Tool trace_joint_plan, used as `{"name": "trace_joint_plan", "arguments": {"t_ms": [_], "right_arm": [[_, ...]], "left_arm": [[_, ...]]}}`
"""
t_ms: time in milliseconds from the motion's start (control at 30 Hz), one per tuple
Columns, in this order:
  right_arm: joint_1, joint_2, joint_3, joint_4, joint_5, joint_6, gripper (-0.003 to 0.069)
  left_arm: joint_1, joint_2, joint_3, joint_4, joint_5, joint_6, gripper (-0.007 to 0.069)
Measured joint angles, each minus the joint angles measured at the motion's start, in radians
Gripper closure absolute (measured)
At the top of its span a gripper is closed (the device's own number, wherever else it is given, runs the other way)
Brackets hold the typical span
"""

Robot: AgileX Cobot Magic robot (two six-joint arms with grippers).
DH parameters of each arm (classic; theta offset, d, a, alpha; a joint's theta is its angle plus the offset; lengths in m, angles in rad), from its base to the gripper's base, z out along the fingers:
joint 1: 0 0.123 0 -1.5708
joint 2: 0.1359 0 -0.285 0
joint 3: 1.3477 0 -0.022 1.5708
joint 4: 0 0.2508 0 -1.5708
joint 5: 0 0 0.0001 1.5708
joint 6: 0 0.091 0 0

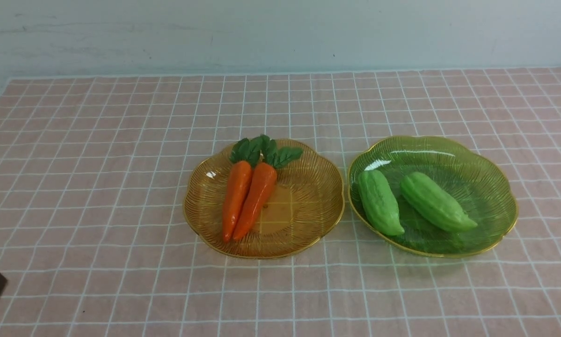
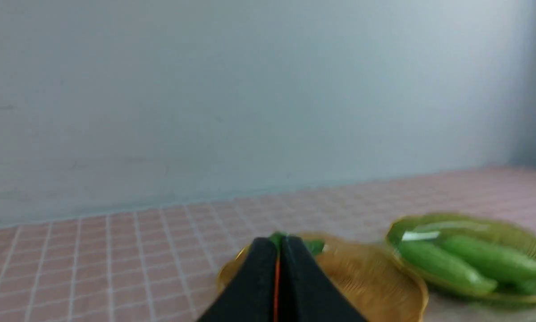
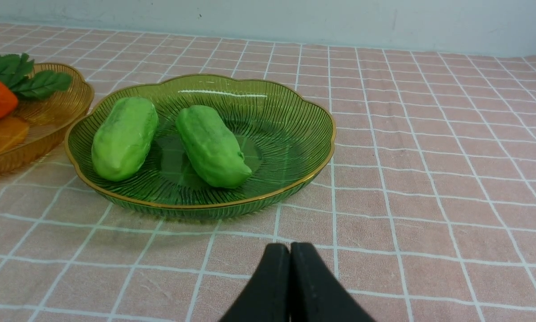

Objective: Put different types of vegetables on the plate.

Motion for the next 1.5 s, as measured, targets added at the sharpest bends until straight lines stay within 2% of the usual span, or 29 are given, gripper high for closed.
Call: {"name": "trace_joint_plan", "arguments": {"t_ms": [67, 133, 233, 400, 733, 1500], "right_arm": [[0.0, 0.0, 0.0, 0.0, 0.0, 0.0, 0.0674], [0.0, 0.0, 0.0, 0.0, 0.0, 0.0, 0.0674], [0.0, 0.0, 0.0, 0.0, 0.0, 0.0, 0.0674], [0.0, 0.0, 0.0, 0.0, 0.0, 0.0, 0.0674], [0.0, 0.0, 0.0, 0.0, 0.0, 0.0, 0.0674], [0.0, 0.0, 0.0, 0.0, 0.0, 0.0, 0.0674]], "left_arm": [[0.043, 0.024, 0.089, 0.046, -0.002, 0.038, 0.0628], [0.062, 0.028, 0.11, 0.05, -0.002, 0.044, 0.0628], [0.174, 0.032, 0.178, 0.054, -0.004, 0.05, 0.0628], [0.267, 0.011, 0.246, 0.062, 0.005, 0.05, 0.0628], [0.275, -0.018, 0.27, 0.091, 0.152, 0.044, 0.0628], [0.275, -0.018, 0.27, 0.091, 0.154, 0.042, 0.0628]]}}
